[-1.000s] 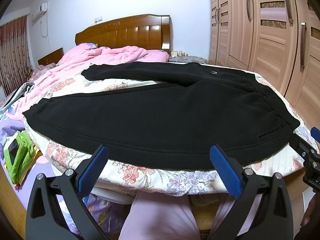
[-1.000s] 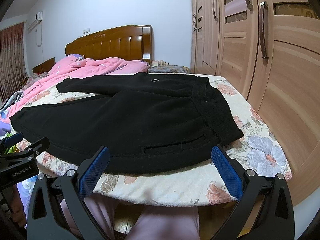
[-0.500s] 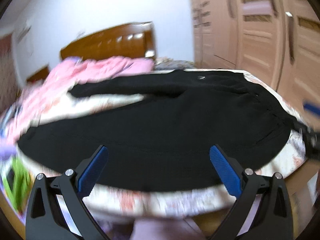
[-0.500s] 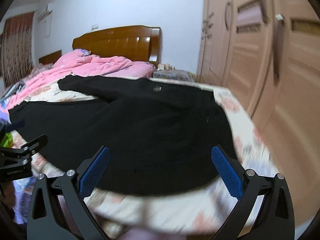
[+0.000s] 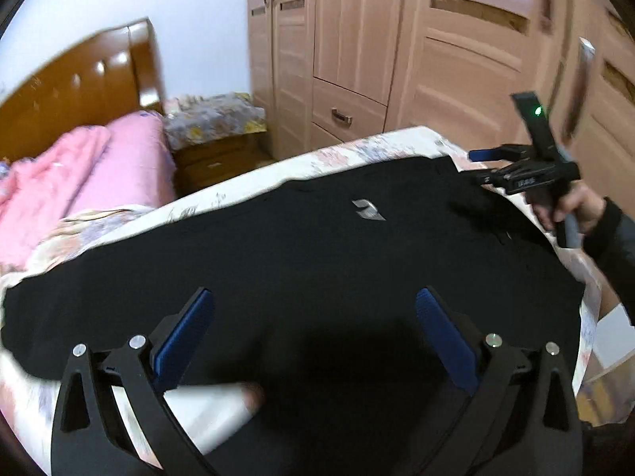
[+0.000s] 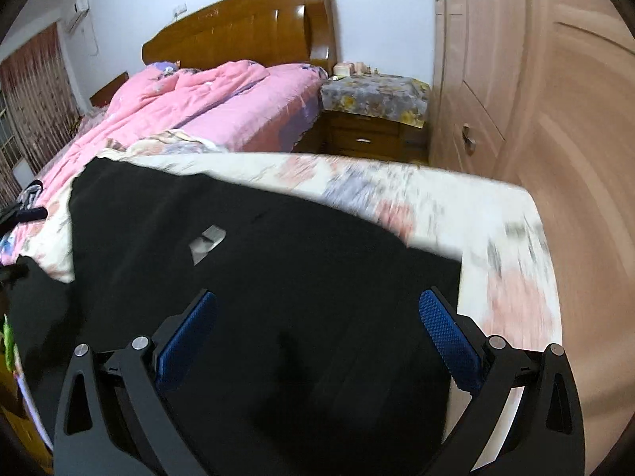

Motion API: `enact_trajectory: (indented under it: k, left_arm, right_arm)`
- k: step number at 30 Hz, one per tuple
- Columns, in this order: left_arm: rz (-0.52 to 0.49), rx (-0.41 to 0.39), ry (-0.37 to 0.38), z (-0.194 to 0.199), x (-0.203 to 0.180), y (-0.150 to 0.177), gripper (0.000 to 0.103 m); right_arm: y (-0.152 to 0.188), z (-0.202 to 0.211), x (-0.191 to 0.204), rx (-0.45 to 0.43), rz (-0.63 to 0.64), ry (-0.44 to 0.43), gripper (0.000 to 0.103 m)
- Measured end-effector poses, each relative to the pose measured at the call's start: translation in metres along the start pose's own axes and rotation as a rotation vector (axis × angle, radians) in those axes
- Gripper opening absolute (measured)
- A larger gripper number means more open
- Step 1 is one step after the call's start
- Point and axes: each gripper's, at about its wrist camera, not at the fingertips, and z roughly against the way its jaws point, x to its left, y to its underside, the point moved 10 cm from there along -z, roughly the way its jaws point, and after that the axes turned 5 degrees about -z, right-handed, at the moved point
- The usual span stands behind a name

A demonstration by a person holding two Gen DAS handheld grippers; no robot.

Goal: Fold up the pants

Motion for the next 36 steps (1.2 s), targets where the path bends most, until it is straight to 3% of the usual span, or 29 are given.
enact_trajectory:
  k: [4,7,11,13,14,16,17,18,24,30,32,34,36]
  left_arm:
    - [-0.072,0.059,-0.010,-0.050,0.052,-0.017,0.100]
    - [-0.068,0.109,0.088,-0.083,0.080,-0.022,0.097]
    - [-0.097,0.142,0.185,-0.112,0.097,-0.028,0.093]
    - [-0.103,0.150,0.225,-0.120,0.099,-0.028,0.092]
    - [-0.113,0.152,0.241,-0.123,0.098,-0.030,0.092]
    - [-0.138,0.162,0.259,-0.131,0.094,-0.034,0.092]
    - [-0.161,0.169,0.265,-0.134,0.094,-0.035,0.092]
    - [-0.174,0.172,0.265,-0.136,0.093,-0.037,0.092]
    - [-0.252,0.210,0.282,-0.144,0.100,-0.044,0.091]
    - [-0.220,0.266,0.393,-0.158,0.107,-0.043,0.090]
    - [-0.202,0.291,0.430,-0.161,0.106,-0.036,0.074]
    - [-0.198,0.292,0.427,-0.160,0.105,-0.028,0.028]
    - [-0.220,0.252,0.356,-0.152,0.106,-0.027,0.016]
  right_arm:
    - [-0.030,-0.045,-0.006,0.057,0.110,-0.013,0.097]
    - [-0.042,-0.066,-0.005,0.118,0.158,-0.095,0.091]
    - [-0.027,-0.089,-0.006,0.268,0.207,-0.165,0.075]
    - [-0.027,-0.086,-0.003,0.256,0.238,-0.196,0.062]
    - [-0.025,-0.082,-0.002,0.246,0.229,-0.215,0.036]
    - [-0.024,-0.075,0.001,0.219,0.253,-0.218,0.016]
    - [-0.024,-0.067,0.004,0.178,0.311,-0.172,0.010]
    - [-0.024,-0.057,0.008,0.139,0.353,-0.126,0.010]
    - [-0.023,0.031,0.045,-0.150,0.443,-0.056,0.009]
    - [0.009,0.079,0.061,-0.246,0.435,-0.061,0.009]
    - [0.015,0.080,0.065,-0.251,0.432,-0.052,0.009]
    - [0.013,0.070,0.067,-0.244,0.422,-0.043,0.009]
    - [0.013,0.064,0.069,-0.232,0.412,-0.029,0.009]
